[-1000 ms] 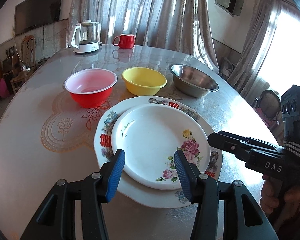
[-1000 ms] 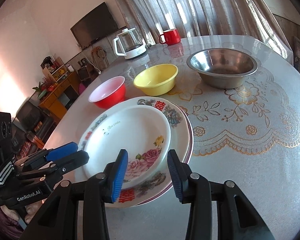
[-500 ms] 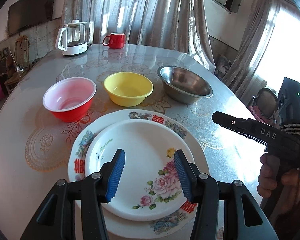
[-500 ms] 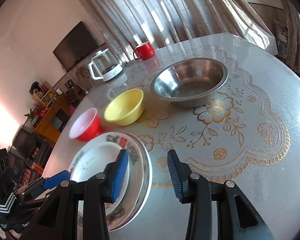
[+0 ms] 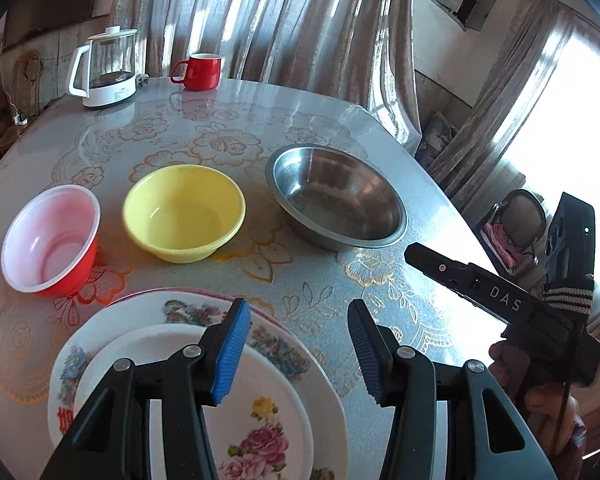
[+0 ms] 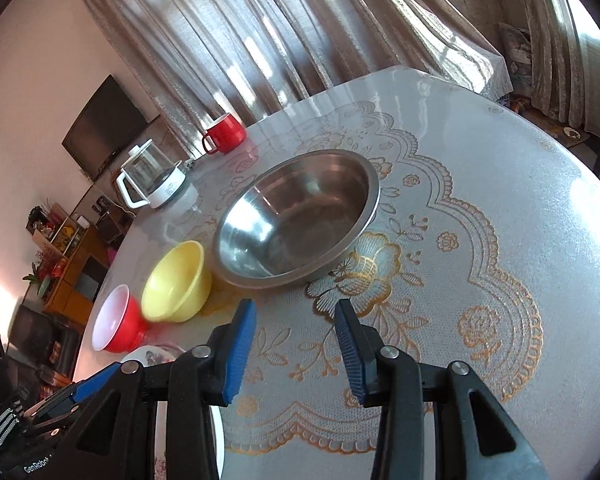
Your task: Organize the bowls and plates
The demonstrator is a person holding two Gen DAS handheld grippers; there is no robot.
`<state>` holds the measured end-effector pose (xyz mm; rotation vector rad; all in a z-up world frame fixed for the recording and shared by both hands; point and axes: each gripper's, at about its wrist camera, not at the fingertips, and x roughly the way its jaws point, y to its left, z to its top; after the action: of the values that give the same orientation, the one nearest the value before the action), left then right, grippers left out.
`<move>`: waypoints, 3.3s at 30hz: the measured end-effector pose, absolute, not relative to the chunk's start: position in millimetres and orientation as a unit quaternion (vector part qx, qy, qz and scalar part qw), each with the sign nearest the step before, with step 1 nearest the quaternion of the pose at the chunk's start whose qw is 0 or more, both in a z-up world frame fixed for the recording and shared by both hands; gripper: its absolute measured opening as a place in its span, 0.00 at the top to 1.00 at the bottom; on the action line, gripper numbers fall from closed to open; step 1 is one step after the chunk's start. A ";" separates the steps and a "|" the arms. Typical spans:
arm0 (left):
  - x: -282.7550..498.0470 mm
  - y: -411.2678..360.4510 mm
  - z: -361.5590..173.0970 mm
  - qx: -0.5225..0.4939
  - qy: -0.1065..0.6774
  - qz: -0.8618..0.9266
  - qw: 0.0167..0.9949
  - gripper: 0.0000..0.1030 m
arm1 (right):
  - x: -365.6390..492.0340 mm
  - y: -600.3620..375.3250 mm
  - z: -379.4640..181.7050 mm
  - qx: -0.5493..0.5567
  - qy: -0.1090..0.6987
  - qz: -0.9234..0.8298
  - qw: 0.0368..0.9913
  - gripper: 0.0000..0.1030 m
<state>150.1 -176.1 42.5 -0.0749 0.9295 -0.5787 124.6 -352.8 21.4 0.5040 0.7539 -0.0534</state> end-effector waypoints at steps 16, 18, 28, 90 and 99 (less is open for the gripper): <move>215.4 -226.4 10.2 -0.063 0.488 -0.260 0.831 0.54 | 174.5 -385.8 4.3 0.259 0.379 -0.043 0.887 0.62; 219.2 -228.7 7.9 -0.063 0.490 -0.258 0.830 0.54 | 177.4 -385.6 1.7 0.259 0.381 -0.043 0.887 0.65; 226.2 -244.4 6.4 -0.067 0.484 -0.283 0.825 0.61 | 184.8 -381.2 -5.5 0.252 0.389 -0.040 0.885 0.76; 207.8 -233.3 -0.5 -0.073 0.490 -0.279 0.822 0.57 | 140.8 -398.6 3.0 0.263 0.368 -0.090 0.887 0.71; 196.3 -232.2 2.4 -0.064 0.484 -0.297 0.821 0.63 | 135.2 -396.4 -3.0 0.237 0.376 -0.089 0.891 0.84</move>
<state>196.3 -232.2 2.4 -0.1368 1.0298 -0.6330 135.2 -396.4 -3.0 0.4925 0.7804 -0.1849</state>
